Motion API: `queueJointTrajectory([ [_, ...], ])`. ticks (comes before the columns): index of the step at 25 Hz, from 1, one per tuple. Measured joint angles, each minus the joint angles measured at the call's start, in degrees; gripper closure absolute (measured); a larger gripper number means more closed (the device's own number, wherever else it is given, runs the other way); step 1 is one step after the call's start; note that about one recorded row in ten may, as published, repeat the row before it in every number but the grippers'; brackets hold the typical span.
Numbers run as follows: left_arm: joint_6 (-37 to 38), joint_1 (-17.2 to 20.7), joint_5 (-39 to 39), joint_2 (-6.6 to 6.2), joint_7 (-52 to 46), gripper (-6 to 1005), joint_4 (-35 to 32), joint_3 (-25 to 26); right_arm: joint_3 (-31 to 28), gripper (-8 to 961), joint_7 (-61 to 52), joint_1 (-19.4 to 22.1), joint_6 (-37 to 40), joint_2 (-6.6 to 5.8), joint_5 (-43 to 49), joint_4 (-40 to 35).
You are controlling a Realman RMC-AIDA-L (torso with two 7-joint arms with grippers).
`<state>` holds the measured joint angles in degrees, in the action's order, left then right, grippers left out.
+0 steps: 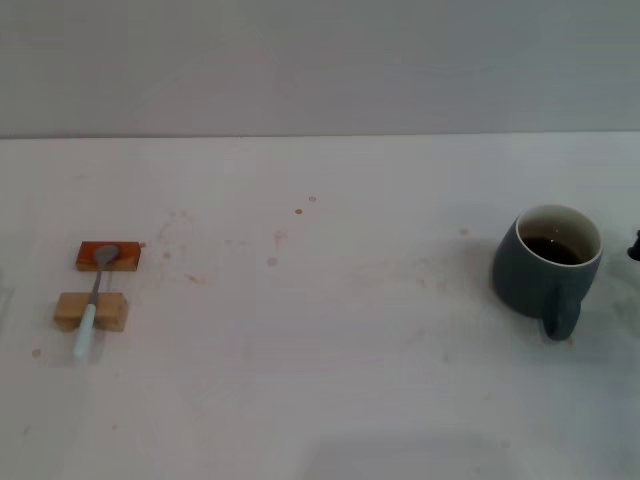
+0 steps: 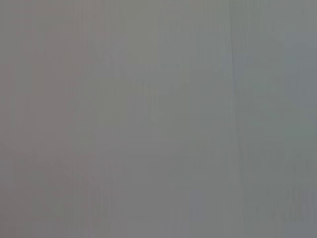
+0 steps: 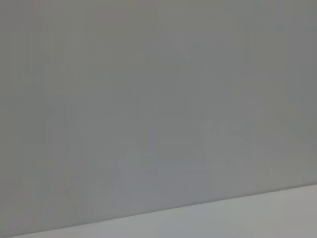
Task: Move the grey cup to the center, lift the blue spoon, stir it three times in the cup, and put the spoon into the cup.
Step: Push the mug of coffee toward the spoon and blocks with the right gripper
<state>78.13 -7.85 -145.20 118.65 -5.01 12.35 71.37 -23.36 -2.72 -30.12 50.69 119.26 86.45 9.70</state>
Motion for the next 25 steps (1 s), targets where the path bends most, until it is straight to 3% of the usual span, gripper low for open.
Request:
queueJointTrajectory([
  [25, 0.0, -0.7, 0.0, -0.08, 0.0, 217, -0.3, 0.0, 0.0, 954, 0.0, -0.8, -2.5, 0.16, 9.8, 7.0],
])
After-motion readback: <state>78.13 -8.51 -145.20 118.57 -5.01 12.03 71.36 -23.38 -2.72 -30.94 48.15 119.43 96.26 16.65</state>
